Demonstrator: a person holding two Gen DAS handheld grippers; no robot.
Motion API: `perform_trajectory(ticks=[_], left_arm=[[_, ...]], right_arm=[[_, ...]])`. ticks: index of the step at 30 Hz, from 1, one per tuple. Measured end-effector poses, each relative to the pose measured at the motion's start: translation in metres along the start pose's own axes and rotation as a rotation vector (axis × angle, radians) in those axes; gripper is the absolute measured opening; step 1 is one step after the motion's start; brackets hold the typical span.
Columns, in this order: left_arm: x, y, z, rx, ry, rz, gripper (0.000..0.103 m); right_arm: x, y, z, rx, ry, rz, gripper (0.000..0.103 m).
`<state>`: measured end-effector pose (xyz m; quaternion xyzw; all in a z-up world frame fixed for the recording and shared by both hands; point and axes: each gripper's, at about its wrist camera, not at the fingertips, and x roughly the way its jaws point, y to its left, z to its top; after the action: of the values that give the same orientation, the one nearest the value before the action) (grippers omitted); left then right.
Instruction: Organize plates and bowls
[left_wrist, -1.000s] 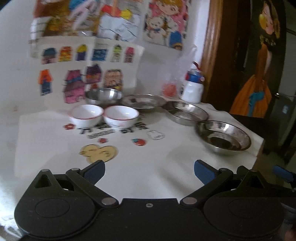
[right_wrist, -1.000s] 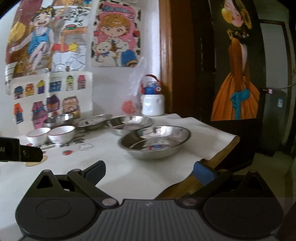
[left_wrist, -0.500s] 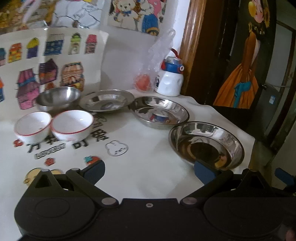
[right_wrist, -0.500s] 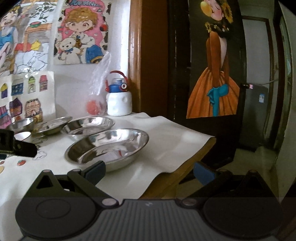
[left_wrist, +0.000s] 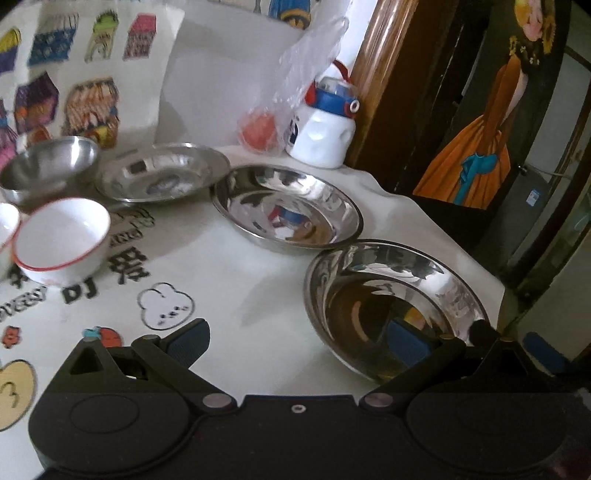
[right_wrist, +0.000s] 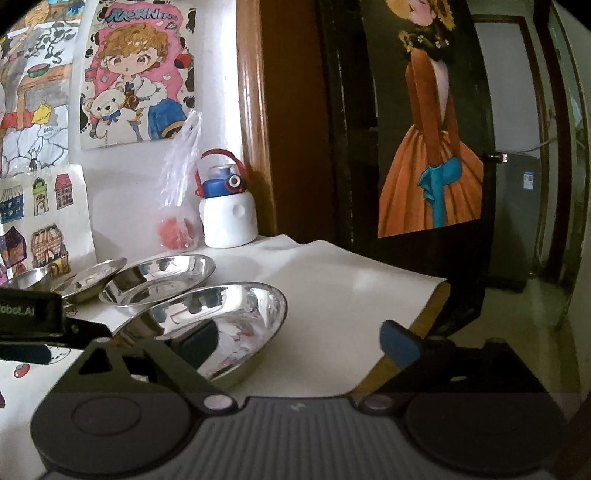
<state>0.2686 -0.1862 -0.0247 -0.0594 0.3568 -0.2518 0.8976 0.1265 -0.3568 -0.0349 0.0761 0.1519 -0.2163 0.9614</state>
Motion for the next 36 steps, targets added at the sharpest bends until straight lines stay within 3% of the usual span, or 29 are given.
perform_trajectory(ticks=[6, 8, 15, 21, 23, 27, 32, 36], left_arm=[[0.016, 0.004, 0.004, -0.045, 0.035, -0.026, 0.093], [0.02, 0.006, 0.005, -0.058, 0.039, -0.045, 0.083], [0.028, 0.008, 0.01, -0.077, 0.044, -0.091, 0.077], [0.035, 0.005, 0.012, -0.069, 0.064, -0.12, 0.053], [0.037, 0.003, 0.01, -0.055, 0.08, -0.14, 0.041], [0.038, 0.0, 0.009, -0.045, 0.089, -0.149, 0.038], [0.039, 0.004, 0.01, -0.062, 0.106, -0.142, 0.022], [0.031, 0.003, 0.003, -0.06, 0.096, -0.143, 0.018]], right_arm=[[0.015, 0.006, -0.003, 0.014, 0.021, 0.041, 0.079], [0.019, 0.009, -0.004, 0.013, 0.028, 0.054, 0.076], [0.03, 0.01, -0.006, 0.036, 0.039, 0.08, 0.059], [0.034, 0.011, -0.008, 0.059, 0.041, 0.096, 0.035], [0.034, 0.012, -0.008, 0.062, 0.046, 0.103, 0.032], [0.032, 0.012, -0.009, 0.074, 0.05, 0.095, 0.027], [0.029, 0.009, -0.009, 0.085, 0.052, 0.078, 0.025], [0.023, 0.006, -0.011, 0.099, 0.05, 0.066, 0.023]])
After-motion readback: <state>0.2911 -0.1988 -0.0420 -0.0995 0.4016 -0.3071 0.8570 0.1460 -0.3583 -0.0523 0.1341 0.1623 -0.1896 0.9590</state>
